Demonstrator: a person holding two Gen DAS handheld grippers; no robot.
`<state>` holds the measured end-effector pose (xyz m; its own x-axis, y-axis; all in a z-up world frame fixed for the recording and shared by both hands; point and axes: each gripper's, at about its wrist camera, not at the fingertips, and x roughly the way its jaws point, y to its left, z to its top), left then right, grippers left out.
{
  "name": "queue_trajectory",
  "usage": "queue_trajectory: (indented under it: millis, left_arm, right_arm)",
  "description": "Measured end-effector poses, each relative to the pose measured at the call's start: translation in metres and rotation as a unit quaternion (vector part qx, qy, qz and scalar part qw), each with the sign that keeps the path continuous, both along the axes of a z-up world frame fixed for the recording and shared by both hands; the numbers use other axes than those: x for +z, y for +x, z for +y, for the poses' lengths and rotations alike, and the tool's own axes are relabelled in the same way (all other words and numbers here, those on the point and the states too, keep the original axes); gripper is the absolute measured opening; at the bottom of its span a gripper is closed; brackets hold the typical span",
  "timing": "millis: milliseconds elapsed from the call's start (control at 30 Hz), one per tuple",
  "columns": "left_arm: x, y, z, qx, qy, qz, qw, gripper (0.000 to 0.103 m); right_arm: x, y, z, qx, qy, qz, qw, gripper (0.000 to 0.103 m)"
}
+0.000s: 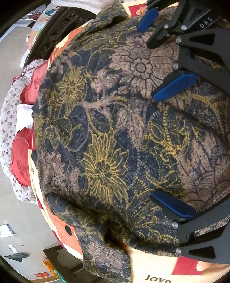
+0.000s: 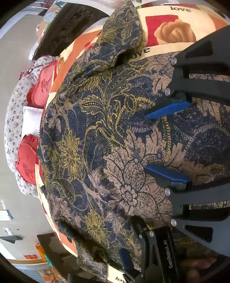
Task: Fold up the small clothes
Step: 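Grasp the sleeve edge of the floral shirt with the left gripper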
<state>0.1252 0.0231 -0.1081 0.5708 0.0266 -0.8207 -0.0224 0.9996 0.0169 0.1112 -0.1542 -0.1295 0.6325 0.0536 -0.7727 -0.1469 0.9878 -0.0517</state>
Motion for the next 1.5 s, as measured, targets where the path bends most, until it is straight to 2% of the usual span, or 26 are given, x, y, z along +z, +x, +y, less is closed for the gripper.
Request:
queue_trajectory:
  millis: [100,167,200,267,400,433,533,633,700,733,767,800,867,933,1000,1033,1167,1267,1400,1433,1467,1500]
  left_arm:
    - [0.001,-0.001,-0.002,0.0,0.0,0.001,1.0,0.103]
    - [0.006,0.001,0.0,-0.003,-0.009,0.017,0.9998,0.103]
    - [0.014,0.0,0.006,-0.001,-0.016,0.02,0.9997,0.103]
    - [0.041,-0.004,0.026,0.007,-0.031,-0.008,0.9994,0.103]
    - [0.095,-0.007,0.089,0.038,-0.046,-0.07,0.9958,0.103]
    - [0.102,-0.005,0.107,0.043,-0.057,-0.074,0.9947,0.103]
    - [0.115,0.0,0.185,0.066,-0.134,-0.076,0.9858,0.103]
    - [0.112,-0.003,0.271,0.115,-0.226,-0.077,0.9641,0.103]
    - [0.102,-0.014,0.332,0.171,-0.287,-0.08,0.9392,0.102]
    - [0.095,-0.022,0.359,0.202,-0.315,-0.083,0.9238,0.101]
    - [0.087,-0.03,0.381,0.23,-0.331,-0.086,0.9112,0.099]
    - [0.081,-0.036,0.398,0.248,-0.343,-0.089,0.9014,0.096]
    - [0.068,-0.045,0.427,0.277,-0.356,-0.088,0.8881,0.08]
    - [0.052,-0.05,0.446,0.301,-0.381,-0.078,0.871,0.071]
    - [0.037,-0.049,0.458,0.297,-0.428,-0.079,0.85,0.067]
    - [0.033,-0.048,0.459,0.296,-0.44,-0.08,0.8443,0.067]
    - [0.016,-0.033,0.455,0.298,-0.461,-0.064,0.8336,0.067]
    - [0.0,-0.025,0.454,0.316,-0.473,-0.049,0.821,0.067]
    - [0.001,-0.021,0.458,0.33,-0.466,-0.075,0.8176,0.066]
    - [0.002,-0.021,0.459,0.333,-0.461,-0.079,0.8187,0.058]
    - [0.004,-0.019,0.459,0.336,-0.453,-0.079,0.8217,0.04]
    - [0.005,-0.017,0.459,0.342,-0.44,-0.073,0.8274,0.027]
  right_arm:
    - [-0.002,0.003,-0.006,-0.005,0.021,0.004,1.0,0.063]
    - [-0.002,0.004,-0.009,-0.006,0.029,0.007,1.0,0.064]
    - [-0.002,0.004,-0.008,-0.006,0.028,0.006,1.0,0.064]
    - [-0.002,0.004,-0.008,-0.006,0.028,0.006,1.0,0.064]
    - [-0.002,0.004,-0.008,-0.006,0.027,0.006,1.0,0.064]
    - [-0.002,0.004,-0.008,-0.006,0.027,0.006,1.0,0.064]
    - [-0.002,0.004,-0.008,-0.006,0.027,0.006,1.0,0.064]
    - [-0.002,0.004,-0.008,-0.006,0.027,0.006,1.0,0.064]
    - [-0.002,0.004,-0.008,-0.006,0.025,0.005,1.0,0.064]
    - [-0.002,0.004,-0.008,-0.006,0.025,0.005,1.0,0.065]
    - [-0.002,0.004,-0.008,-0.006,0.024,0.005,1.0,0.065]
    - [-0.002,0.004,-0.008,-0.006,0.024,0.005,1.0,0.065]
    - [-0.003,0.005,-0.007,-0.006,0.023,0.005,1.0,0.067]
    - [-0.003,0.006,-0.006,-0.006,0.022,0.004,1.0,0.067]
    - [-0.004,0.007,-0.005,-0.007,0.021,0.004,1.0,0.068]
    - [-0.004,0.007,-0.005,-0.007,0.021,0.004,1.0,0.068]
    - [-0.004,0.007,-0.005,-0.007,0.02,0.004,1.0,0.068]
    - [-0.004,0.007,-0.005,-0.006,0.019,0.003,1.0,0.069]
    - [-0.004,0.008,-0.005,-0.006,0.019,0.003,1.0,0.069]
    - [-0.004,0.007,-0.005,-0.006,0.019,0.003,1.0,0.069]
    - [-0.004,0.007,-0.005,-0.006,0.019,0.003,1.0,0.069]
    - [-0.004,0.008,-0.005,-0.006,0.019,0.003,1.0,0.069]
